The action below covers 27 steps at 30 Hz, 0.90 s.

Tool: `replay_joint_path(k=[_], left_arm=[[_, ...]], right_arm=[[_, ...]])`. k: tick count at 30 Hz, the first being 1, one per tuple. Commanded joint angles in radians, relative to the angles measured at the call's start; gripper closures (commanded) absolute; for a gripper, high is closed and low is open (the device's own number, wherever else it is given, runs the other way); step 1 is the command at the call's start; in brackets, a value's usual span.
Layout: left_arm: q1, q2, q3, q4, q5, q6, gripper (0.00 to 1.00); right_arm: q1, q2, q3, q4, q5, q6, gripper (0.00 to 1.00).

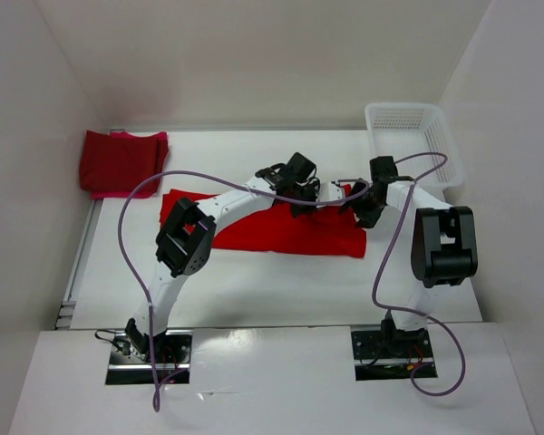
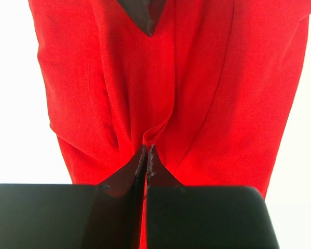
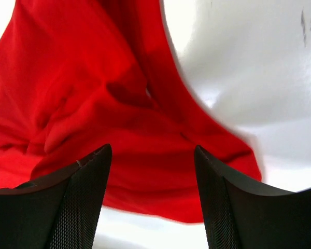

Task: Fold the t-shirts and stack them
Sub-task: Fold the other side of the tshirt into a rectangle

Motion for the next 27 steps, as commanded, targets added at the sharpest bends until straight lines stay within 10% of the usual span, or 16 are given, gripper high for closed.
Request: replay_joint_path(k=[1,19,27], left_arm=[[0.007,-0.044,-0.008,0.026,0.013,-0.013,1.00],[0.025,-0.016,0.012,0.056,-0.008,-0.031,1.00],[0.034,-0.016,0.012,0.056,-0.017,-0.040,1.00]], right_arm=[[0.026,0.042,0.068,0.034,0.078,-0.032,0.30],[0.048,0.101,0.075,0.076,0.087,-0.052,0.46],[0.048,0.078,0.055,0.076,0.118,-0.052,0.73]])
